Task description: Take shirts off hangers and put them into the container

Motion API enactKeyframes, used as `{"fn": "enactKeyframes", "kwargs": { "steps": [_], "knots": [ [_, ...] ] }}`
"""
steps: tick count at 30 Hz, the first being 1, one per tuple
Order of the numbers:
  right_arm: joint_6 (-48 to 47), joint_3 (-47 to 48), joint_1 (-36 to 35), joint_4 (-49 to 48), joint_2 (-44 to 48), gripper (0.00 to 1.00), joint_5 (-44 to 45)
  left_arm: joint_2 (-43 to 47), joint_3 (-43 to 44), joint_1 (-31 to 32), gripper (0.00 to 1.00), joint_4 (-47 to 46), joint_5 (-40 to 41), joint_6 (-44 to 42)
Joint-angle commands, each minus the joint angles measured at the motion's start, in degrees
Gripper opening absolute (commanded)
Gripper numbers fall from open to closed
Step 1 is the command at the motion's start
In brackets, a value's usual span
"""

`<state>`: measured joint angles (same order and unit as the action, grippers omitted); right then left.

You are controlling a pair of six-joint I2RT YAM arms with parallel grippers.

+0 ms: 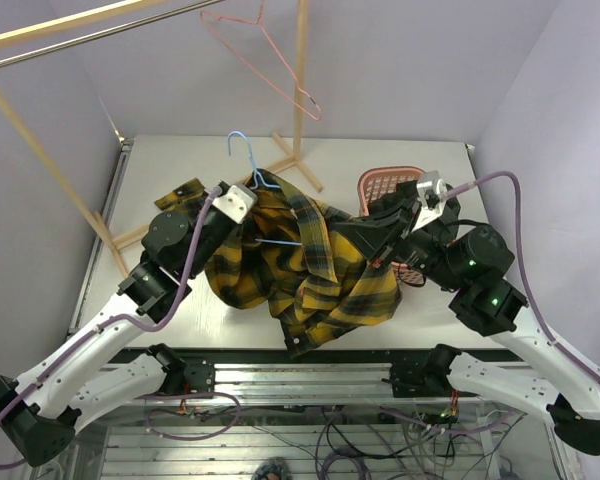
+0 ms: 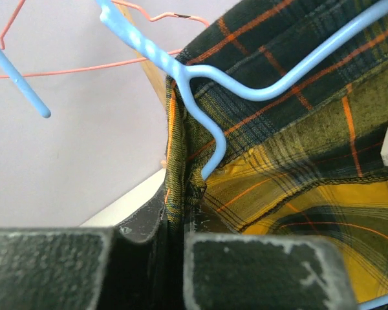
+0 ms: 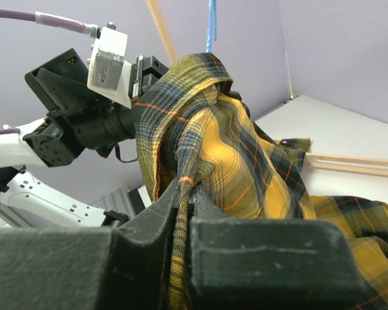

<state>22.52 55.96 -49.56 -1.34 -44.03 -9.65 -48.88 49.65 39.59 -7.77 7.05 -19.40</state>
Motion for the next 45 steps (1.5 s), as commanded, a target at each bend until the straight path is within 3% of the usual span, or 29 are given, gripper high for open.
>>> {"fn": "enactKeyframes", "kwargs": {
  "steps": [1, 3, 7, 10, 18, 20, 25, 30, 45],
  "knots": [
    [0.36, 3.89, 0.07, 1.1, -0.28, 0.0, 0.51, -0.3, 1.34, -0.4, 0.07, -3.22, 6.69, -1.55],
    [-0.01, 6.31, 0.08, 6.35, -2.7, 0.04, 3.35, -0.76, 2.45, -0.39, 0.07, -3.2, 10.28, -3.33],
    [-2.42, 12.41, 0.0, 17.23, -9.11, 0.62, 7.6, -3.08, 5.76, -0.24, 0.07, -0.47, 17.53, -9.46],
    [-3.69, 14.14, -0.02, 20.38, -10.6, 0.74, 11.98, -4.77, 7.3, 0.34, 0.07, 1.23, 24.03, -14.9],
    [-12.14, 20.93, -0.1, 27.45, -8.74, 0.76, 31.55, -5.73, 9.37, 4.13, 0.07, 3.97, 36.12, -29.13],
    [-13.71, 22.54, -0.11, 28.42, -8.75, 0.75, 32.47, -6.12, 11.31, 5.18, 0.07, 6.1, 37.86, -30.22],
    [-13.23, 22.12, -0.1, 28.02, -10.99, 0.72, 18.42, -6.42, 18.45, 6.94, 0.07, 13.93, 36.8, -26.24],
    [-9.47, 14.85, -0.1, 20.88, -11.71, 0.68, 6.6, -5.9, 22.2, 7.17, 0.07, 16.32, 35.41, -25.26],
    [-5.74, 7.04, -0.58, 6.22, -13.41, 0.68, 0.19, -7.72, 26.9, 7.84, 0.07, 19.18, 34.75, -25.84]
  ]
}}
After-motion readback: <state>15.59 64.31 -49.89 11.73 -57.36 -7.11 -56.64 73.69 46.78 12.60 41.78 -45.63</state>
